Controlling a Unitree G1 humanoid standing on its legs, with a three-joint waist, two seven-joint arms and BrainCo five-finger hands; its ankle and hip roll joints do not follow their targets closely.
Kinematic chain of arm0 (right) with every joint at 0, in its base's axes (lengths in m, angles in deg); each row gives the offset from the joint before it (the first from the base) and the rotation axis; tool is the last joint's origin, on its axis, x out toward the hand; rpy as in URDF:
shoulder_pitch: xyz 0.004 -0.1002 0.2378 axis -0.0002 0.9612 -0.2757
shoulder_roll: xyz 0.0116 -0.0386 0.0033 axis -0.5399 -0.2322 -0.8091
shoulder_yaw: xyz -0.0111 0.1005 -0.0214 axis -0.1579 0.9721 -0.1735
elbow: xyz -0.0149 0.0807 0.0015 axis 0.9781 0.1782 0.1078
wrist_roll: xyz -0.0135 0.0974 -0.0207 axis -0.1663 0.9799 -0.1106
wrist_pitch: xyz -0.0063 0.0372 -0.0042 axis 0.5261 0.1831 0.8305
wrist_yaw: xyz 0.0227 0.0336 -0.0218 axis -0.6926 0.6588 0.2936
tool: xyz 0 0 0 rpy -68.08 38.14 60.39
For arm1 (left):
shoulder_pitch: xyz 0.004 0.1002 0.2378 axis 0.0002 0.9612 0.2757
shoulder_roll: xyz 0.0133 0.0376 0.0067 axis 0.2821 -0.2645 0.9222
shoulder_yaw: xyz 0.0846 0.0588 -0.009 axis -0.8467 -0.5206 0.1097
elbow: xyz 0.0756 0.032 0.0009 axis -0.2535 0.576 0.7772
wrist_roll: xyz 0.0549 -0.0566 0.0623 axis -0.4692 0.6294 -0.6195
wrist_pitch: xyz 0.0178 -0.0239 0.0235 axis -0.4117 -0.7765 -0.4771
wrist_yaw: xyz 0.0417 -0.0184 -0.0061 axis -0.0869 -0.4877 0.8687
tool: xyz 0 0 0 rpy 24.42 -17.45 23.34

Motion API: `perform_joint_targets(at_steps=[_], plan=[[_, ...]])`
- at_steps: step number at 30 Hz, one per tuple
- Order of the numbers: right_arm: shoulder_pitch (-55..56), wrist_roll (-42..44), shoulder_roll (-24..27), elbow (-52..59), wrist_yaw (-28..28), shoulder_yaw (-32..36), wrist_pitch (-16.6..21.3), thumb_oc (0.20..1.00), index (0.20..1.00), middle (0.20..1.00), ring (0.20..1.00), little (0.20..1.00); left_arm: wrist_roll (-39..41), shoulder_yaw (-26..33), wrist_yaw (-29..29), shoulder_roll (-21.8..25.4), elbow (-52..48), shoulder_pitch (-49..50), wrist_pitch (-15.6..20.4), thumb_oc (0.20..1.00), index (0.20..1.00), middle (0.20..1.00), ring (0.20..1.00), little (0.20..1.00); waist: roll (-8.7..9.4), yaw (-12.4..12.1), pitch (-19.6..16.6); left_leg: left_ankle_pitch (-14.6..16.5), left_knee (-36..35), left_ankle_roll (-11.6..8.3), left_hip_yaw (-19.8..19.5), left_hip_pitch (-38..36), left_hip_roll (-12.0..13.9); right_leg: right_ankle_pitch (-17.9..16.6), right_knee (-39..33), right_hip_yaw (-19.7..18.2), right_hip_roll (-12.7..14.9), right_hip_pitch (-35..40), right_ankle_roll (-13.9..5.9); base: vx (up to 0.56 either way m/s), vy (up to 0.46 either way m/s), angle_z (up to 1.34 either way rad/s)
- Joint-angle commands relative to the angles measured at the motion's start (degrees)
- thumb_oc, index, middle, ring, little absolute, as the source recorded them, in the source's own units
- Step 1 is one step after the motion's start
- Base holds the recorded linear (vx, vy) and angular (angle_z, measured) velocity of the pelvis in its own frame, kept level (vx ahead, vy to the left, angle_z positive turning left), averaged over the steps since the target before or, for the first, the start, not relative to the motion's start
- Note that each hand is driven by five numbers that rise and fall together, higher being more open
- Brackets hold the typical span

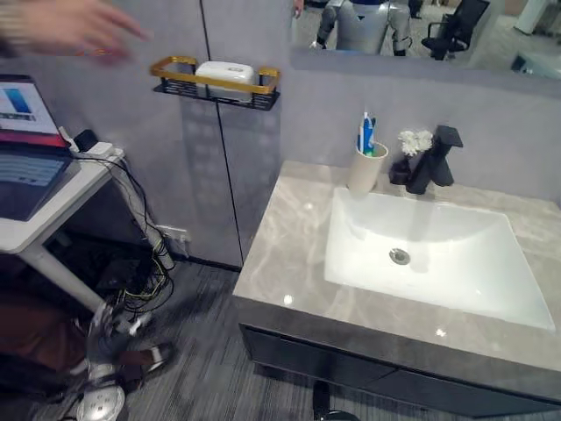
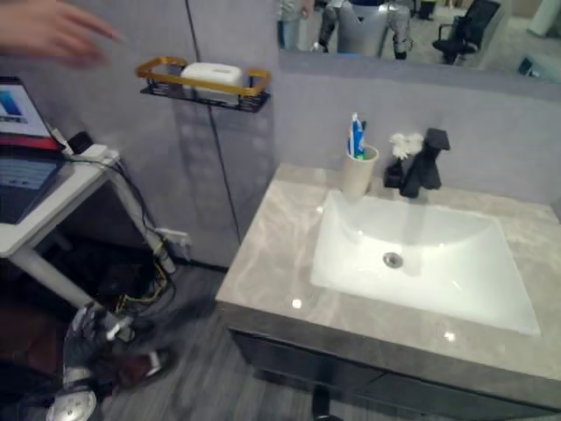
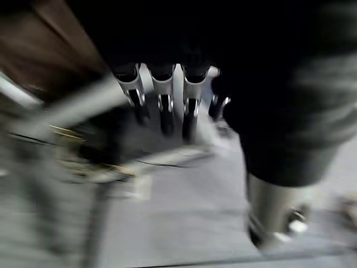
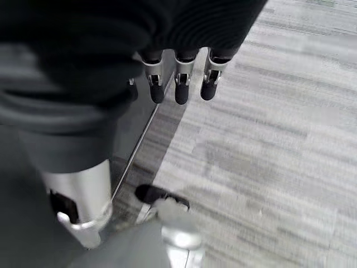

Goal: Put brush and paste in cup on sink, flatten towel.

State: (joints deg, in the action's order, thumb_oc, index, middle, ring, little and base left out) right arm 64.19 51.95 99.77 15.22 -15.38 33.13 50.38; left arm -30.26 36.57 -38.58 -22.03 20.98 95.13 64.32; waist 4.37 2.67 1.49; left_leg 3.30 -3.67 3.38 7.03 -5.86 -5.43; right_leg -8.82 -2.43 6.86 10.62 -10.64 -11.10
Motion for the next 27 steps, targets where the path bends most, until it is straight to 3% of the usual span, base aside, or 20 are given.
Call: perform_joint_targets(at_steps=[1, 3, 7, 8, 10, 13, 17, 19, 23, 27], plan=[[-3.1, 2.1, 0.9, 1.2, -0.3, -0.1, -0.8, 1.000, 1.000, 1.000, 1.000, 1.000, 4.5, -0.9, -4.2, -2.3, -0.7, -3.4, -2.7, 1.000, 1.000, 1.000, 1.000, 1.000, -2.24, 2.5, 4.7, -0.1, -1.2, -1.16, -1.7, -0.3, 0.7, -7.6, 3.6, -0.8, -0.5, -1.8, -0.27, -0.15, 0.109, -0.07], [-3.4, 2.1, 1.3, 1.1, 0.0, -0.3, -1.3, 1.000, 1.000, 1.000, 1.000, 1.000, 4.1, -3.9, -7.0, -2.2, 0.0, -3.0, -4.4, 1.000, 1.000, 1.000, 1.000, 1.000, -3.18, 3.6, 5.5, -0.5, -1.1, -0.82, -1.3, -0.2, 1.3, -4.9, 6.7, -2.6, -2.2, -2.3, 0.46, -0.15, 0.084, -0.03], [-3.9, 0.8, 1.9, -0.4, 0.0, -1.1, -2.1, 1.000, 1.000, 1.000, 1.000, 1.000, 2.6, -8.3, -10.3, -2.1, 0.0, -2.4, -6.6, 1.000, 1.000, 1.000, 1.000, 1.000, -4.78, 2.9, 4.8, -2.6, -1.3, -0.56, 1.3, 2.3, 3.5, 4.7, 15.7, 2.1, -3.9, -0.2, 2.71, -0.18, 0.050, -0.47], [-3.9, 0.8, 1.9, -0.4, 0.0, -1.1, -2.1, 1.000, 1.000, 1.000, 1.000, 1.000, 2.6, -8.3, -10.3, -2.1, 0.0, -2.4, -6.6, 1.000, 1.000, 1.000, 1.000, 1.000, -4.75, 2.8, 4.7, -2.7, -1.3, -0.56, 1.3, 2.6, 3.5, 4.5, 15.6, 2.1, -3.9, -0.4, 2.74, -0.11, -0.002, -0.49], [-5.2, -0.2, 2.4, -2.4, -0.1, -1.1, -2.6, 1.000, 1.000, 1.000, 1.000, 1.000, 1.9, -10.5, -12.3, -1.1, 0.1, -3.0, -7.6, 1.000, 1.000, 1.000, 1.000, 1.000, -5.34, 1.9, 3.4, -3.2, -1.3, -0.84, 3.3, 4.0, 4.8, 7.5, 17.5, 3.1, -3.1, 2.0, 3.04, -0.09, -0.043, -0.40], [-6.2, -0.3, 2.5, -3.3, -0.4, -1.1, -2.8, 1.000, 1.000, 1.000, 1.000, 1.000, 0.9, -11.9, -12.8, -1.2, 1.6, -3.8, -8.1, 1.000, 1.000, 1.000, 1.000, 1.000, -5.20, 1.5, 2.2, -3.3, -1.2, -1.06, 4.2, 4.6, 5.2, 7.7, 16.9, 2.3, -2.4, 3.9, 2.57, -0.03, -0.091, -0.60], [-7.1, -0.4, 3.2, -3.6, -0.5, -1.3, -3.0, 1.000, 1.000, 1.000, 1.000, 1.000, 1.4, -12.5, -12.7, -2.2, 4.9, -4.6, -8.5, 1.000, 1.000, 1.000, 1.000, 1.000, -4.69, 1.0, 1.2, -3.3, -0.9, -1.81, 6.9, 4.8, 5.8, 7.6, 10.4, 0.4, -2.3, 6.3, 2.16, -0.01, -0.137, -0.46], [-6.8, -0.9, 4.0, -4.6, -0.3, -1.6, -3.1, 1.000, 1.000, 1.000, 1.000, 1.000, 1.9, -13.8, -12.5, -2.6, 6.4, -5.8, -8.7, 1.000, 1.000, 1.000, 1.000, 1.000, -4.84, 1.4, 1.0, -4.8, -0.7, -3.39, 8.3, 5.5, 7.7, 8.5, 6.8, -1.3, -4.8, 7.0, 3.06, -0.05, -0.363, -0.67], [-6.7, -1.8, 5.2, -6.5, -0.2, -1.1, -3.5, 1.000, 1.000, 1.000, 1.000, 1.000, 2.0, -15.0, -13.2, -2.9, 6.6, -6.9, -8.8, 1.000, 1.000, 1.000, 1.000, 1.000, -5.47, 1.7, 1.5, -6.6, -0.8, -4.83, 8.3, 6.2, 9.1, 8.5, 4.7, -0.8, -6.1, 7.7, 4.11, -0.03, -0.212, -0.39], [-6.8, -3.3, 7.4, -9.2, -0.2, -0.8, -4.0, 1.000, 1.000, 1.000, 1.000, 1.000, 2.5, -17.1, -13.8, -3.5, 6.0, -8.3, -8.6, 1.000, 1.000, 1.000, 1.000, 1.000, -7.33, 1.8, 2.7, -9.9, -0.9, -6.90, 7.3, 9.3, 10.9, 8.5, 2.4, 0.4, -7.4, 7.5, 5.28, -0.08, -0.179, 0.10]])
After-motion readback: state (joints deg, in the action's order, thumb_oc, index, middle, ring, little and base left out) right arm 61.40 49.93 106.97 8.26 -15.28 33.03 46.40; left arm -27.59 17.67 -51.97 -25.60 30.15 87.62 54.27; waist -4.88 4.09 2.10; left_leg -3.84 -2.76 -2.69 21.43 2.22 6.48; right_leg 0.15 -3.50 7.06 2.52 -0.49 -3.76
